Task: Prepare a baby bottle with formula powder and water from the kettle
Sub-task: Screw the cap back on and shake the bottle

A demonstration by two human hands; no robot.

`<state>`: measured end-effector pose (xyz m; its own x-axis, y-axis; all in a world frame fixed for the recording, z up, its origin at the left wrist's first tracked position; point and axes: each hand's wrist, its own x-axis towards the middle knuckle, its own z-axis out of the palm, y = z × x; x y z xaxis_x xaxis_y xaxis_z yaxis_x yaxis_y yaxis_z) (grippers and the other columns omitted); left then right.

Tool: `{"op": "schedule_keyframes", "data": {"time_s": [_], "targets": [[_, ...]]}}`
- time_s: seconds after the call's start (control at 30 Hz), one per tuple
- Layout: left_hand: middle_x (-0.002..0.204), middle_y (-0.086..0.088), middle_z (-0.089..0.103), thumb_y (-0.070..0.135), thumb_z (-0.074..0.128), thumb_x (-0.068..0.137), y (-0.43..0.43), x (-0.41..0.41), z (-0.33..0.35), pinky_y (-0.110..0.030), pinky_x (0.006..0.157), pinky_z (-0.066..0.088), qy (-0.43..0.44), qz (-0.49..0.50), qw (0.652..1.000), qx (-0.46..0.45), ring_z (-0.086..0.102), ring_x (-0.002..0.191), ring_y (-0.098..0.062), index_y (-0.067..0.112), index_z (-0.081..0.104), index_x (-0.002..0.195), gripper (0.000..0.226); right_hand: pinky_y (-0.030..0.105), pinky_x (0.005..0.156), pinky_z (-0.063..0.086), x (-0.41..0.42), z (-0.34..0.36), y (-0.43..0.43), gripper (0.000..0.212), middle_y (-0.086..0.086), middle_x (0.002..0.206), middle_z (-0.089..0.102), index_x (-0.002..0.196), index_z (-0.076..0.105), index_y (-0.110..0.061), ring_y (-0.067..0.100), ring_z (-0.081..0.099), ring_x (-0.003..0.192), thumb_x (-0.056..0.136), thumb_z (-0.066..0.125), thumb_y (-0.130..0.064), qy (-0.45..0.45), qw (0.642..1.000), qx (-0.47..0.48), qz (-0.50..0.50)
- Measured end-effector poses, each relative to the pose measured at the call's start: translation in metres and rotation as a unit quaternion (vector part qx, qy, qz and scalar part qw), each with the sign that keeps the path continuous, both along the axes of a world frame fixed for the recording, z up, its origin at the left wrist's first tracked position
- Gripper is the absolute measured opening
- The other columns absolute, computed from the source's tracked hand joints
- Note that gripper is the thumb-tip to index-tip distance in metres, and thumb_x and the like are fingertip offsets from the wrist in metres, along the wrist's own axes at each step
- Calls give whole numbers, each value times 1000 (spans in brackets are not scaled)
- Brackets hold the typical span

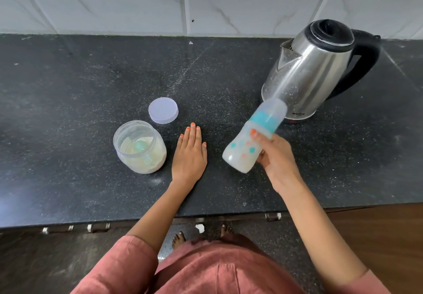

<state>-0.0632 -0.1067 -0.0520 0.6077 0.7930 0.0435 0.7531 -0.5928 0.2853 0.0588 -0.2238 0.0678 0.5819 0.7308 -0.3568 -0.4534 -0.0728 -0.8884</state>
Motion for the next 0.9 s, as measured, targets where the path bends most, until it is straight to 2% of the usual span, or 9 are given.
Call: {"op": "schedule_keyframes", "data": {"time_s": [0.1, 0.23, 0.3, 0.43, 0.5, 0.67, 0.73, 0.8, 0.9], "targets": [[155, -12, 9, 25, 23, 101, 0, 1, 0, -32, 115, 2, -4, -2, 1000, 2, 8, 143, -23, 3, 13, 145, 50, 22, 71, 57, 6, -2, 8, 10, -3, 92, 66, 95, 59, -18, 5, 66, 80, 86, 57, -13, 66, 990, 57, -108], [155, -12, 9, 25, 23, 100, 0, 0, -1, -32, 115, 1, 1, -1, 1000, 0, 7, 144, -23, 3, 12, 145, 51, 28, 77, 55, -11, -3, -2, 12, -2, 87, 68, 88, 63, -19, 9, 66, 82, 80, 62, -9, -28, 997, -34, 64], [155, -12, 9, 25, 23, 100, 0, 0, -1, -32, 115, 1, -2, -1, 1000, 0, 7, 144, -23, 4, 12, 145, 50, 27, 77, 54, -11, -1, -6, 14, -3, 84, 68, 85, 63, -20, 8, 65, 80, 79, 63, -7, -62, 992, -55, 99], [155, -11, 7, 26, 21, 101, 1, 1, -1, -31, 115, 0, 1, -2, 1000, 5, 6, 144, -22, 4, 11, 145, 50, 23, 70, 56, 3, 2, 5, 11, -2, 92, 66, 93, 61, -18, 7, 65, 83, 84, 59, -13, 51, 995, 35, -81], [155, -11, 7, 26, 21, 101, 1, 1, -2, -31, 115, -1, 3, -2, 1000, 7, 5, 144, -22, 4, 11, 145, 51, 24, 73, 56, 4, 1, 7, 11, -3, 92, 66, 95, 59, -18, 6, 65, 82, 86, 58, -13, 60, 991, 56, -107], [155, -13, 11, 30, 14, 99, 1, 0, -3, -34, 115, 4, 5, -1, 1000, 4, 10, 143, -24, 3, 14, 145, 53, 33, 81, 52, -13, -2, -6, 17, -3, 82, 69, 84, 64, -20, 12, 64, 82, 76, 66, -5, -86, 989, -61, 108], [153, -15, 17, 31, 14, 98, 1, 1, -3, -35, 115, 8, -7, 3, 1000, 8, 16, 142, -26, 1, 20, 143, 54, 31, 78, 54, -8, -1, -5, 15, -3, 83, 69, 86, 64, -18, 11, 65, 80, 78, 65, -6, -65, 995, -39, 72], [153, -14, 15, 26, 20, 100, 0, 1, -3, -35, 115, 6, -4, 0, 1000, 6, 14, 142, -26, 1, 18, 144, 50, 25, 71, 55, 1, 1, 0, 11, -3, 87, 68, 90, 62, -18, 7, 66, 80, 83, 60, -10, 11, 1000, 14, -23], [154, -13, 11, 27, 16, 100, 1, 1, -3, -33, 115, 3, -3, -1, 1000, 5, 10, 143, -24, 3, 15, 145, 51, 21, 66, 56, 2, -1, 8, 8, -3, 89, 67, 92, 60, -18, 3, 67, 75, 87, 57, -12, 70, 988, 59, -126]]}}
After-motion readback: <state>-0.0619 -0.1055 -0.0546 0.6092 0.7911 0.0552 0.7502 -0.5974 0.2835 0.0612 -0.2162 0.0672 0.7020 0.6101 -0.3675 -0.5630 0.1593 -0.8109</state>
